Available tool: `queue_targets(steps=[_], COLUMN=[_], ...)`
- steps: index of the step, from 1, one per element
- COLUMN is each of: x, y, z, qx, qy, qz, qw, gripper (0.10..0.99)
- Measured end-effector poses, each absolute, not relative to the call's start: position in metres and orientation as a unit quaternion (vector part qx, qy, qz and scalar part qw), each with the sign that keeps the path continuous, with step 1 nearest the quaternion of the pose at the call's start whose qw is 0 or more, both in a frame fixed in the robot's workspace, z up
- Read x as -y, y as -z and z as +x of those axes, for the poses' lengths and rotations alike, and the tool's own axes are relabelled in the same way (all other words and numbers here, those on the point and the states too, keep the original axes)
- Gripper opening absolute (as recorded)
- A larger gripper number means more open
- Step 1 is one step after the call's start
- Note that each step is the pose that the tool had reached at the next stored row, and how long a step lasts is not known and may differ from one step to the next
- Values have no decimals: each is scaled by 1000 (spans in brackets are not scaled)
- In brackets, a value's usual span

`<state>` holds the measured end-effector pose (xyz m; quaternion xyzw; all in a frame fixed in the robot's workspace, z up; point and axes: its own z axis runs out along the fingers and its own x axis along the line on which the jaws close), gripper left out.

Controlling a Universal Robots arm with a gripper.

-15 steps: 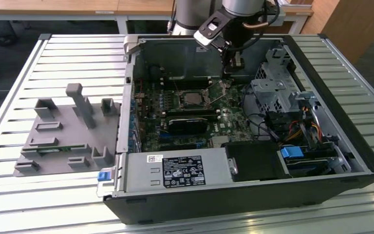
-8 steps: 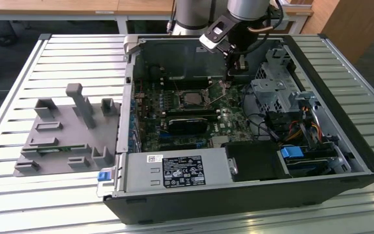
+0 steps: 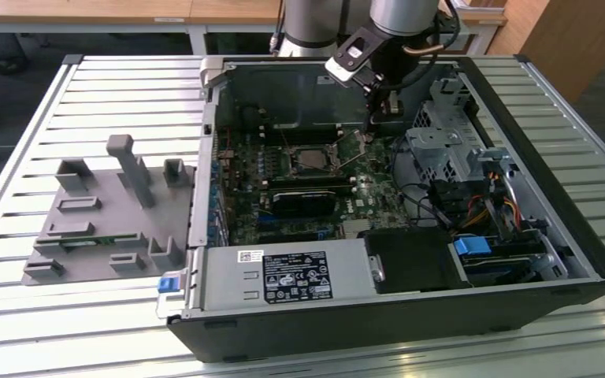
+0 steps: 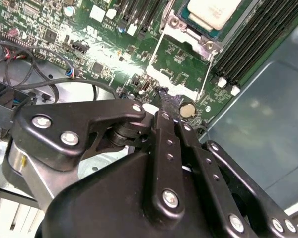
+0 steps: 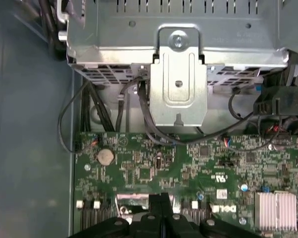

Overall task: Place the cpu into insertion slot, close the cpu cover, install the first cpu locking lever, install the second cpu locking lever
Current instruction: 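Close the cpu cover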

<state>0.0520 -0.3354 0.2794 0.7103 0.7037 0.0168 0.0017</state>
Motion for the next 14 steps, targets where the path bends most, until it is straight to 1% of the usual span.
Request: queue_targets(steps=[14], x=[329], y=[-268], z=[56], qx=[-704], qy=[-17], qz=[710], qw=[2], gripper=[106])
